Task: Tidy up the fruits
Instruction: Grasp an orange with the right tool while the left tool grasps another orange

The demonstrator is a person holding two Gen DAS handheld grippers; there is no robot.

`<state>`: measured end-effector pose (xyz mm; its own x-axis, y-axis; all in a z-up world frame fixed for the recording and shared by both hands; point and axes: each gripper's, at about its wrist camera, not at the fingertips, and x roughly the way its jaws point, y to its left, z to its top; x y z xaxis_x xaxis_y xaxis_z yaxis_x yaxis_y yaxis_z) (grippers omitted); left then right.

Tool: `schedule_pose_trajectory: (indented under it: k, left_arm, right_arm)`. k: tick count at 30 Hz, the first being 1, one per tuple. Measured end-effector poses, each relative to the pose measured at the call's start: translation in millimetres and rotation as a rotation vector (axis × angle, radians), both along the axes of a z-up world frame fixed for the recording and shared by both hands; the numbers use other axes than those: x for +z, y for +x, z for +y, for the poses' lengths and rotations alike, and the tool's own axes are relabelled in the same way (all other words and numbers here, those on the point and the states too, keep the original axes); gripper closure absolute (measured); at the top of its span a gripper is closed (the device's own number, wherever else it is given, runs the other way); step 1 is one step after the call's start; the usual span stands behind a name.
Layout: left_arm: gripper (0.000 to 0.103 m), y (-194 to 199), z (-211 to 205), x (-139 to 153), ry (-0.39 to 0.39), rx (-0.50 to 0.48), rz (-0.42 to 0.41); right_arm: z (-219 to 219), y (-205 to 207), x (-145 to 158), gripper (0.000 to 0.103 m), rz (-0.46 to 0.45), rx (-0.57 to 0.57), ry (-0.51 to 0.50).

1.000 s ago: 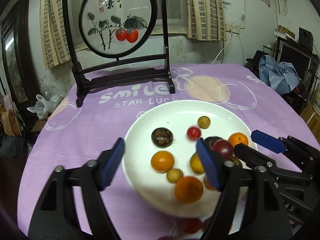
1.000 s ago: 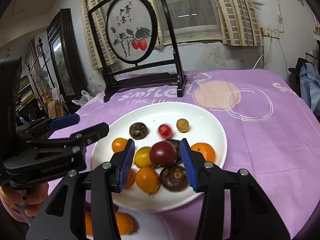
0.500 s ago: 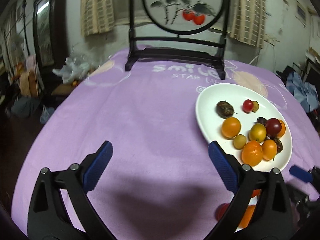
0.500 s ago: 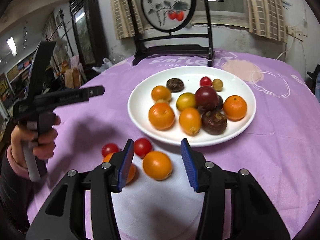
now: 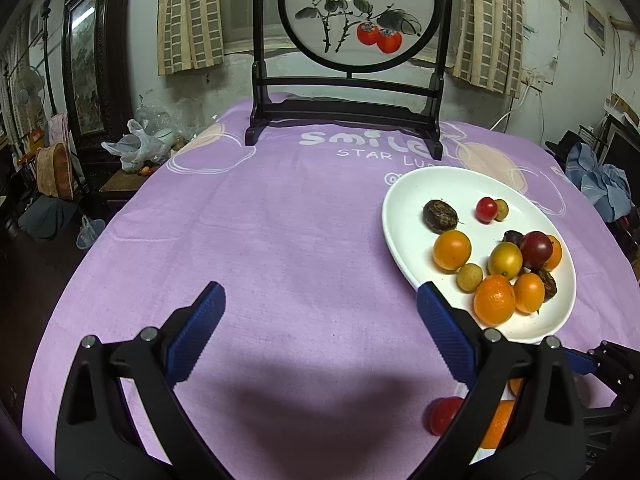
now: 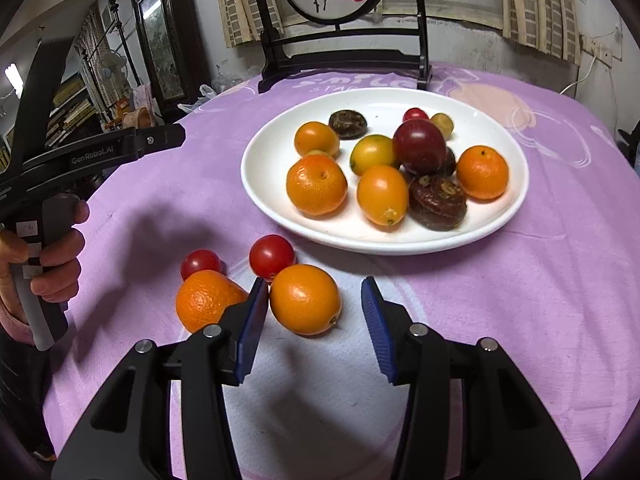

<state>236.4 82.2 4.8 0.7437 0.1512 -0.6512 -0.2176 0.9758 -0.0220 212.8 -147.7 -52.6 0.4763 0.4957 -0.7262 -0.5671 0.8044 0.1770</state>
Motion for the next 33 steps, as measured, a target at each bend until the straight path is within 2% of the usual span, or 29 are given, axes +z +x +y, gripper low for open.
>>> schedule_pose_trajectory:
  k: [7, 9, 14, 18, 22, 26, 27, 29, 33]
  left_arm:
    - [0.005, -2, -1, 1, -0.004, -0.008, -0.005]
    - [0.005, -3, -1, 1, -0.005, -0.008, -0.006]
    - [0.005, -4, -2, 0, -0.002, -0.012, -0.007]
    - [0.005, -6, -5, 1, -0.013, -0.040, -0.004]
    - [0.005, -15, -25, -1, -0.028, -0.158, -0.003]
    - [0.007, -37, -68, -3, 0.005, -0.396, -0.012]
    - [0.008, -41, -75, -4, 0.016, -0.428, -0.017]
    - [0.018, -50, -90, -7, 0.058, -0.505, -0.022]
    - [0.030, -54, -107, -21, 0.115, -0.566, 0.022]
  right_arm:
    - [5, -1, -5, 0.055, 0.016, 0.019, -0.022]
    - [4, 1, -5, 0.063, 0.027, 0.016, -0.009]
    - [2, 1, -4, 0.064, 0.039, 0.012, 0.001]
    - [-10, 3, 9, 0.064, 0.036, -0.014, 0.070]
    - [-28, 6, 21, 0.064, 0.024, -0.069, 0.135]
    - [-39, 13, 21, 0.064, 0.048, -0.116, 0.161]
    - [-42, 14, 21, 0.064, 0.054, -0.125, 0.167]
    - [-44, 15, 21, 0.064, 0.059, -0.137, 0.173]
    - [-44, 15, 21, 0.064, 0.065, -0.140, 0.178]
